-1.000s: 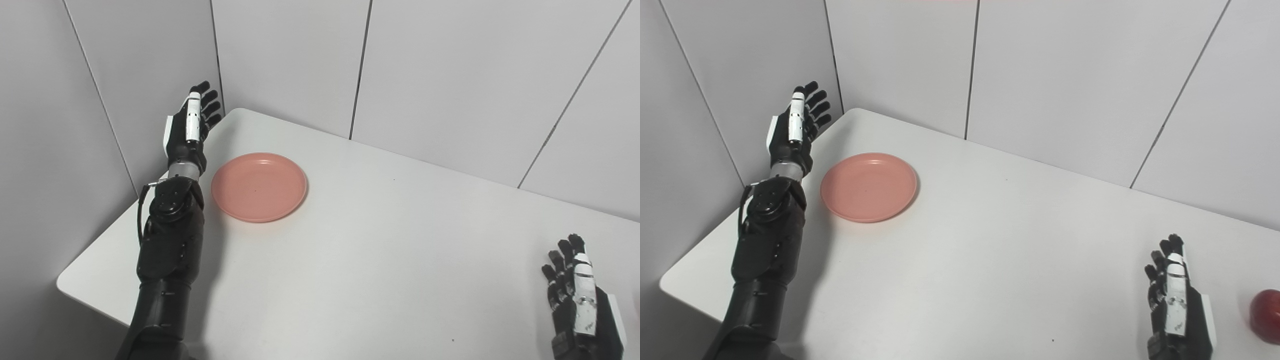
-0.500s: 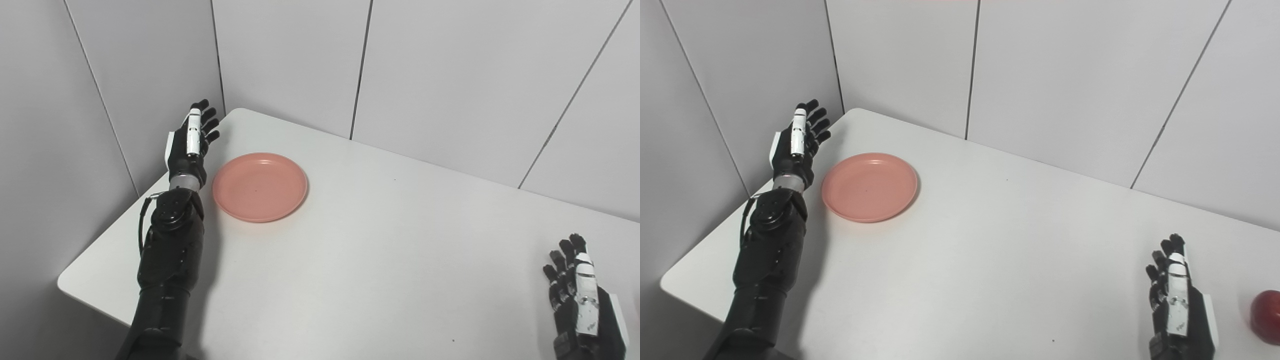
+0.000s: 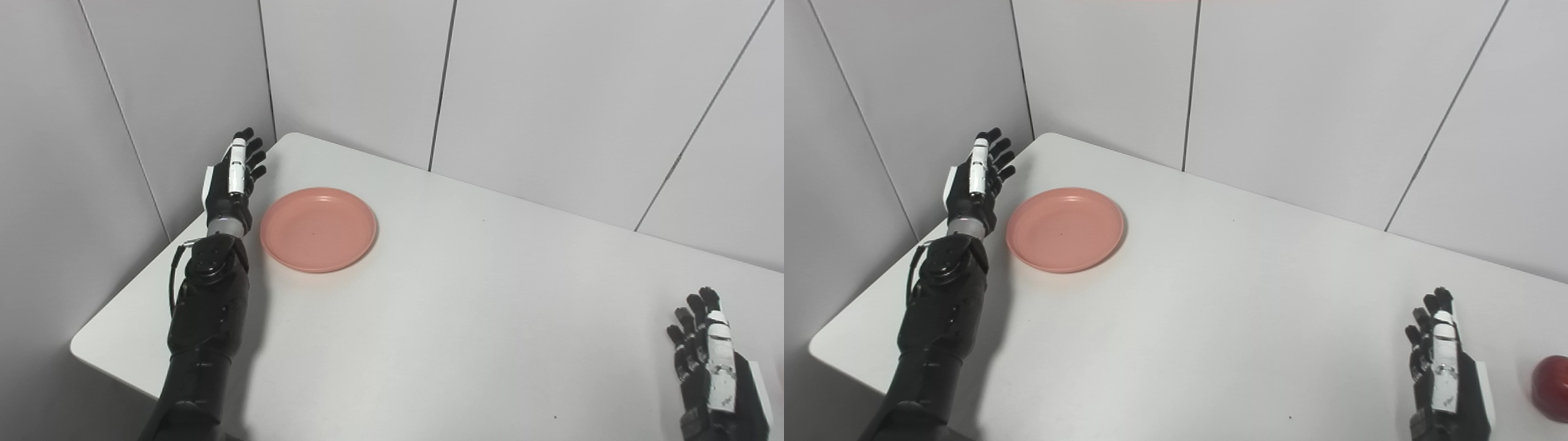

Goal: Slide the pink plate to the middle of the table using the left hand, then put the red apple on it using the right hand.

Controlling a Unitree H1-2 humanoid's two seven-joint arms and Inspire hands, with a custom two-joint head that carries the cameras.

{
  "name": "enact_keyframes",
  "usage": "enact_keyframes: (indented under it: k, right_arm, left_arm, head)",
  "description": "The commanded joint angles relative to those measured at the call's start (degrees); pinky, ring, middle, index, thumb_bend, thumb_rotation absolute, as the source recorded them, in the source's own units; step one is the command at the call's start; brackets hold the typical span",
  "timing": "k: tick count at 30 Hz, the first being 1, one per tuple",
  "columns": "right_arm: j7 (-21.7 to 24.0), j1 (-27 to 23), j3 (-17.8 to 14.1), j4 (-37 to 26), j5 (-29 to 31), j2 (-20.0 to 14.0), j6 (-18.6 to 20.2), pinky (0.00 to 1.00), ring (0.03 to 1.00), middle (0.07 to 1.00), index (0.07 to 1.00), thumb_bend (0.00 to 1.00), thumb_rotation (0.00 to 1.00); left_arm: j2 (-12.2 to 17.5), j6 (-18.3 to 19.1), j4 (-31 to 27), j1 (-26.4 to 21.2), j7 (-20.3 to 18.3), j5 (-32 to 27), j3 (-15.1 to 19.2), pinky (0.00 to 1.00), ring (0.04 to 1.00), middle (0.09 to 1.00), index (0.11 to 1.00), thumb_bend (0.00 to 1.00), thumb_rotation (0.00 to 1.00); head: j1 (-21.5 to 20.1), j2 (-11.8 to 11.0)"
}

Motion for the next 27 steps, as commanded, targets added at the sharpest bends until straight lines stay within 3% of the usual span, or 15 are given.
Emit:
enact_keyframes:
  k: [1, 18, 27]
  right_arm:
    - [0.25, -1.46, -0.44, -1.44, 0.3, -0.08, -1.17, 1.0, 1.0, 1.0, 1.0, 0.05, 1.0]
    - [0.38, -1.39, -0.3, -2.11, 0.03, -0.21, -0.84, 1.0, 1.0, 1.0, 1.0, 0.06, 1.0]
    - [0.66, -1.48, -0.37, -2.16, 0.53, -0.33, -0.63, 1.0, 1.0, 1.0, 1.0, 0.06, 1.0]
  left_arm:
    - [2.2, -1.06, -0.55, -1.47, -0.4, -1.02, 0.14, 0.9, 0.898, 0.899, 0.871, 0.36, 1.0]
    - [2.86, -0.78, 0.95, -0.38, 0.26, -2.73, 1.17, 0.88, 0.894, 0.896, 0.865, 0.36, 1.0]
    - [3.38, -4.6, 6.17, -0.29, -0.01, -2.22, 0.81, 0.86, 0.884, 0.883, 0.856, 0.35, 1.0]
  head:
    - [0.03, 0.11]
    - [0.03, 0.38]
    - [-0.12, 0.54]
